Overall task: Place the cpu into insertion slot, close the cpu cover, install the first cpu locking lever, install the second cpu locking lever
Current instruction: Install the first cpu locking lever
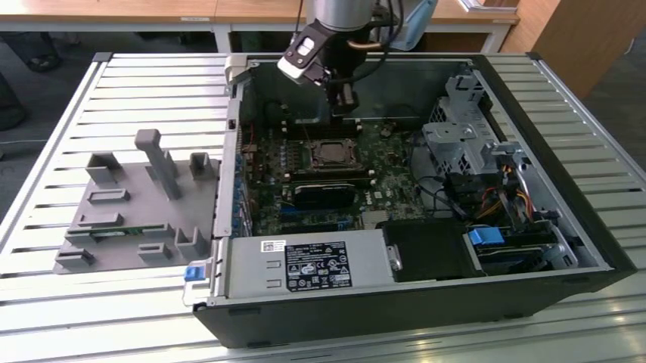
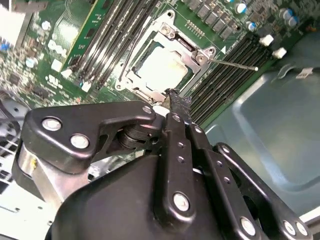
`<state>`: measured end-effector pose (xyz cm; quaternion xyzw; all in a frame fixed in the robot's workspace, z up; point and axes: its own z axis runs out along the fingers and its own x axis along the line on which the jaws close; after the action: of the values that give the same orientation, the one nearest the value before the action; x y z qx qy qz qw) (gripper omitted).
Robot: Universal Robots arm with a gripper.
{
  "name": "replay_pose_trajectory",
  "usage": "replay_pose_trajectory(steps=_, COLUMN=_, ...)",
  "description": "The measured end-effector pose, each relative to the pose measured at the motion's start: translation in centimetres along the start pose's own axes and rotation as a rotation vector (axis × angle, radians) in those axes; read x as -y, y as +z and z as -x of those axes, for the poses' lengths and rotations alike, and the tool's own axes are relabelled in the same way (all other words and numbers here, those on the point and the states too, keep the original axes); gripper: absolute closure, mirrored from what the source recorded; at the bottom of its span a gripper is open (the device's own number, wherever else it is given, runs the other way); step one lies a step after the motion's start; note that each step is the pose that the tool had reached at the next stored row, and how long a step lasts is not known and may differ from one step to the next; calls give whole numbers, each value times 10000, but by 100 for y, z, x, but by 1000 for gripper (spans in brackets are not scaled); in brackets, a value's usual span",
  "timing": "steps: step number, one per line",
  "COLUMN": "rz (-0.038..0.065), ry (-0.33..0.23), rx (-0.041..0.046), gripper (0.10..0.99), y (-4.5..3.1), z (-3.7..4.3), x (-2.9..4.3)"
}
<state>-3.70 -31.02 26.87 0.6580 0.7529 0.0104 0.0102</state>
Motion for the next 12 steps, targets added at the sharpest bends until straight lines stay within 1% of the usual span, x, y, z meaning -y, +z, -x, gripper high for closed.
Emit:
replay_pose_trajectory(steps=7, rz=2, ry=-1176, rx=-30, gripper=980, y=0, z=0, x=0)
replay_pose_trajectory(steps=12, rz=1, ry=-1760, rx=-41, gripper=980, y=0, z=0, x=0)
